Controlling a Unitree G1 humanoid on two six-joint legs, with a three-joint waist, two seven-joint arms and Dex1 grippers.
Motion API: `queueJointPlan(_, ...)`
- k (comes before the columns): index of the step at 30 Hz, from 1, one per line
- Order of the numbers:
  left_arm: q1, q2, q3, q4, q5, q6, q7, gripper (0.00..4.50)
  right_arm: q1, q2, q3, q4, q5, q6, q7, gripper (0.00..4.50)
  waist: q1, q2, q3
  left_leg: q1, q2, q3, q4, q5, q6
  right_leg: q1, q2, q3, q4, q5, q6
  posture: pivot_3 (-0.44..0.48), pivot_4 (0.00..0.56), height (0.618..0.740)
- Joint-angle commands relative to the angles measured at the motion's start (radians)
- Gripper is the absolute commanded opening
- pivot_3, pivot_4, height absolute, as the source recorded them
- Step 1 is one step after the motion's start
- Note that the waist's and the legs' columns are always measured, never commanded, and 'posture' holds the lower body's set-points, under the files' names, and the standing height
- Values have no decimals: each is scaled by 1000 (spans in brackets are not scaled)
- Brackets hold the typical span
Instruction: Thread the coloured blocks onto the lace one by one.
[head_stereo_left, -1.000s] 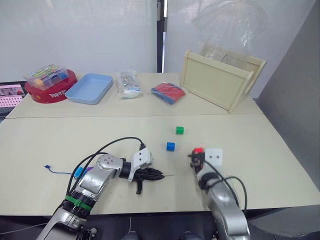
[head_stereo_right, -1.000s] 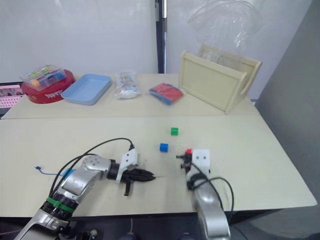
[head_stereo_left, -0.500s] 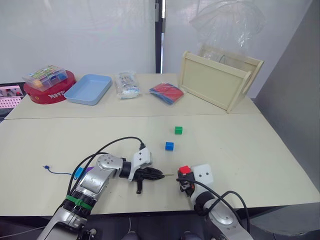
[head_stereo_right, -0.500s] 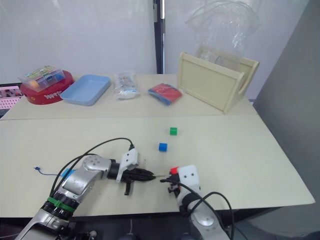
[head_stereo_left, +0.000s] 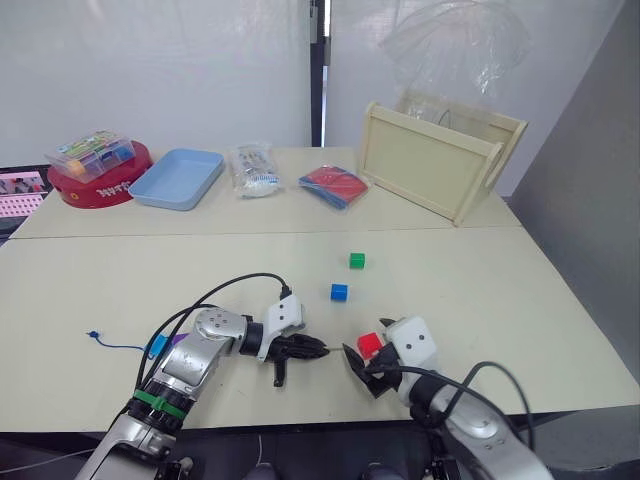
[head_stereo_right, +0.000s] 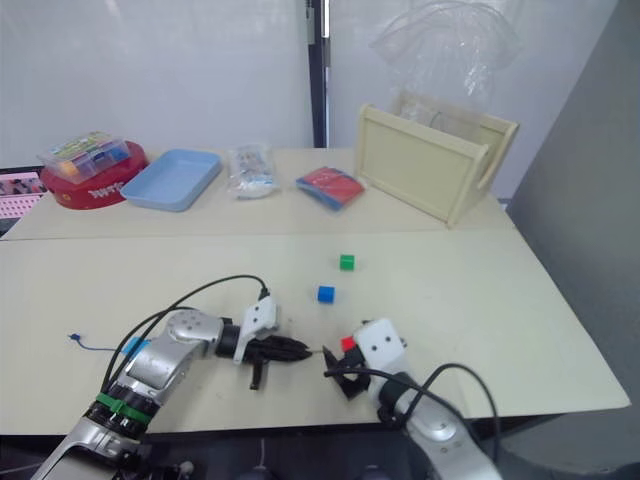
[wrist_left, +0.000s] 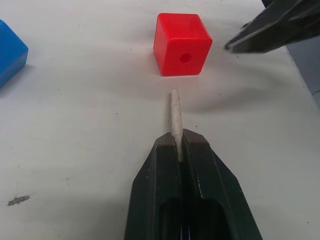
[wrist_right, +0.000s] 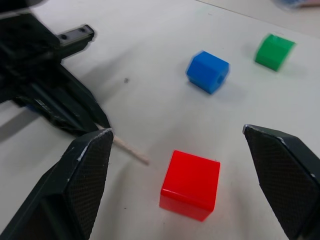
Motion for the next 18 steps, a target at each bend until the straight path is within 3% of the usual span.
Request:
queueJointPlan(1, 5, -2, 10, -18, 0, -4, 9, 0, -87, -123, -61, -16, 141, 75, 188, 4473, 0, 0, 0, 0, 0, 0, 0, 0, 0, 0, 0, 0, 0, 0, 0, 0, 150, 740)
queueJointPlan(5, 10, 2, 12, -37, -6, 9, 12, 0, -212, -314, -55, 128, 178, 21, 391, 4473, 1, 0, 0, 0, 0, 0, 1, 0, 0, 1, 0, 0, 0, 0, 0, 0, 150, 740)
queueJointPlan(10, 28, 17, 17, -89, -22, 44, 11, 0, -347, -422, 36, 332, 110, -177, 580, 4473, -1, 0, 0, 0, 0, 0, 2, 0, 0, 1, 0, 0, -1, 0, 0, 0, 150, 740)
queueJointPlan(13, 40, 39, 27, -148, -47, 94, -1, 0, -441, -424, 124, 518, 47, -336, 713, 4473, -3, 0, 0, 0, 0, 0, 2, 0, 0, 1, 0, 0, -1, 0, 0, 0, 150, 740)
queueJointPlan(18, 27, 57, 31, -192, -51, 164, 27, 0, -497, -347, 156, 727, 6, -492, 774, 4473, 3, 0, 0, -1, 0, 0, 2, 0, 0, 1, 0, 0, -1, 0, 0, 0, 150, 740)
